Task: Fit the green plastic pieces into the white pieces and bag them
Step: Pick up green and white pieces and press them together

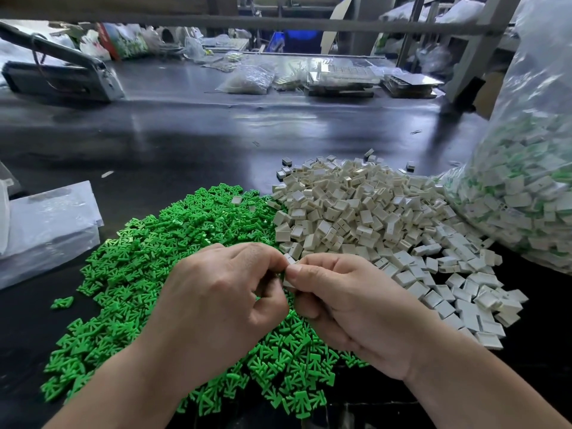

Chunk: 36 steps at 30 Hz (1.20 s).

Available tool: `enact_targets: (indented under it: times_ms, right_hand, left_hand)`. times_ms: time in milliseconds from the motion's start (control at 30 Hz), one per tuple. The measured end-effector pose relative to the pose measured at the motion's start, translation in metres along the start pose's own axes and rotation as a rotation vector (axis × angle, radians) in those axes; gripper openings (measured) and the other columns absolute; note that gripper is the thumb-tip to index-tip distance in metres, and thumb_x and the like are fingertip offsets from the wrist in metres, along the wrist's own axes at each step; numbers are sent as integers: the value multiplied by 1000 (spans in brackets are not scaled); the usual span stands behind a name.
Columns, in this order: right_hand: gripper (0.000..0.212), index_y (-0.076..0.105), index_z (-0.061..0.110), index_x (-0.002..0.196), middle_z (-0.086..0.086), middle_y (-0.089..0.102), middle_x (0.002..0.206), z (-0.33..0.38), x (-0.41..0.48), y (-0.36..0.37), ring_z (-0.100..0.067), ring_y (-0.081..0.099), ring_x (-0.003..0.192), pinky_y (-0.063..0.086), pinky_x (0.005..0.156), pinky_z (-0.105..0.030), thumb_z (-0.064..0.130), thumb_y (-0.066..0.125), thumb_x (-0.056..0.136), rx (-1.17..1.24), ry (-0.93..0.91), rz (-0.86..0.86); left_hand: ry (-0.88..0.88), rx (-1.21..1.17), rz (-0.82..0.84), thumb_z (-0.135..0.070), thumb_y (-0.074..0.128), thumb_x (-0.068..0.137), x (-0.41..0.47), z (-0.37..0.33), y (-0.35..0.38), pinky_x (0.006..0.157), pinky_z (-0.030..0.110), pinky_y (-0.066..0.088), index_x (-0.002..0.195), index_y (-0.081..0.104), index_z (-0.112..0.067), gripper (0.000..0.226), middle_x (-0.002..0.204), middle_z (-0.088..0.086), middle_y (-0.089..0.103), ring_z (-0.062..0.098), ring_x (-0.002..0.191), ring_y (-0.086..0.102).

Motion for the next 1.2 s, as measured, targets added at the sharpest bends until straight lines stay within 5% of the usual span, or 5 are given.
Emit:
enact_targets:
  times_ms: [167, 633, 867, 1067, 1200]
  right_hand:
    - [30, 62, 17, 70, -2, 50, 60, 4, 1, -6, -9, 34, 37, 25, 34, -16, 24, 59, 100, -46, -98, -114]
    - [11, 66, 27, 87, 9, 58, 63, 26, -7, -9, -4, 49, 51, 39, 48, -22, 32, 64, 97, -609, -441, -250]
    - [16, 65, 24, 81, 8, 61, 67, 23, -5, -6, -6, 50, 52, 39, 46, -22, 30, 63, 96, -534, -397, -194]
    - [20, 56, 13, 81, -10, 59, 74, 27, 5, -44, -16, 50, 51, 34, 36, -19, 12, 65, 63, 520, -274, -134]
    - [9, 62, 16, 75, -4, 59, 72, 19, 4, -62, -12, 47, 49, 36, 34, -21, 15, 69, 81, 329, -192, -271]
  left_hand:
    - [-74, 40, -24, -28, 53, 81, -1, 4, 2, 56, 32, 51, 88, 71, -24, 20, 74, -12, 68, 11, 60, 61]
    - [-587, -774, 178, -7, 61, 90, -14, 49, 38, 53, 13, 48, 79, 71, -16, 17, 70, 4, 74, 15, 64, 71]
    - [-537, -614, 135, -30, 58, 82, -11, 45, 32, 56, 29, 56, 78, 67, -28, 10, 68, -3, 73, 10, 61, 69]
    - [-364, -137, 132, -57, 50, 89, -10, 55, 31, 73, 20, 55, 120, 56, -47, 33, 105, -23, 65, -2, 86, 62]
    - [-208, 219, 290, -61, 39, 90, -7, 43, 57, 101, 33, 43, 144, 44, -33, 60, 131, -8, 56, 13, 119, 51]
Point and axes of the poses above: each hand's wrist, its own x-axis towards the middle knuckle, its own y-axis out of the palm, z = x × y, the point moved 9 cm from there along x, towards the middle knuckle
